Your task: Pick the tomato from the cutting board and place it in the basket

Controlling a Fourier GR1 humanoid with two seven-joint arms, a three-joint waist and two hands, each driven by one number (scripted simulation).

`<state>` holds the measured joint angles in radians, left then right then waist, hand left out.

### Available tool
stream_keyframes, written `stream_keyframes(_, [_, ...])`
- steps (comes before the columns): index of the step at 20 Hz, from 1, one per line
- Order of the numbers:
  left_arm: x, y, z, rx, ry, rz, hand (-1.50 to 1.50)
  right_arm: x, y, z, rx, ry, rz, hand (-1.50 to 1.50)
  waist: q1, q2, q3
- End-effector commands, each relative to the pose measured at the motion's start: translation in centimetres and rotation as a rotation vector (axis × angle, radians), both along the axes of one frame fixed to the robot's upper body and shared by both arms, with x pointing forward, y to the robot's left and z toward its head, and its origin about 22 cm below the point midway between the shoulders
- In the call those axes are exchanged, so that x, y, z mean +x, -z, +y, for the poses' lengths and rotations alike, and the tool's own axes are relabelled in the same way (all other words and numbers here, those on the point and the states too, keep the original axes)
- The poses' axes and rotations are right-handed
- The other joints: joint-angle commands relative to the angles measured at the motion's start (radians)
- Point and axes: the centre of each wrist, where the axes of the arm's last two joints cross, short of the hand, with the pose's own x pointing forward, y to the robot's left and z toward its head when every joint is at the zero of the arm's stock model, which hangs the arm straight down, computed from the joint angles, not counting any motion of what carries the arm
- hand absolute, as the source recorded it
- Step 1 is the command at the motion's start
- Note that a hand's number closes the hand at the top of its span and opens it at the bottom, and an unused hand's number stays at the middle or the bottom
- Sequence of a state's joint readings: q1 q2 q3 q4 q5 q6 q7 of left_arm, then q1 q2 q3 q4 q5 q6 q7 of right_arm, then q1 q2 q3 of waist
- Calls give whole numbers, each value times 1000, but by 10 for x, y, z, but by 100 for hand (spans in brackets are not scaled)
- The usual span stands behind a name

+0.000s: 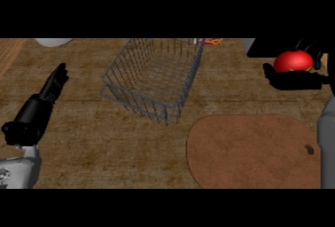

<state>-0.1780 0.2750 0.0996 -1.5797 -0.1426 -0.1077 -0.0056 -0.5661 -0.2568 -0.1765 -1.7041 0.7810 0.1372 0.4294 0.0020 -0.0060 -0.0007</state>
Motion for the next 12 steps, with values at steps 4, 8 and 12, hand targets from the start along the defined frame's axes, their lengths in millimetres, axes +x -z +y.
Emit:
stream_keyframes(4, [6,-8,9,6,-10,-16,0,6,-99,51,50,-168,-82,150,10,5,-1])
stream_keyframes(8, [7,11,-6,9,22,6,0,10,-145,96,74,-216,-20,150,11,7,-1])
stream_keyframes(12, [2,-10,-4,-5,31,-2,0,15,-163,133,59,-235,57,150,16,4,-1])
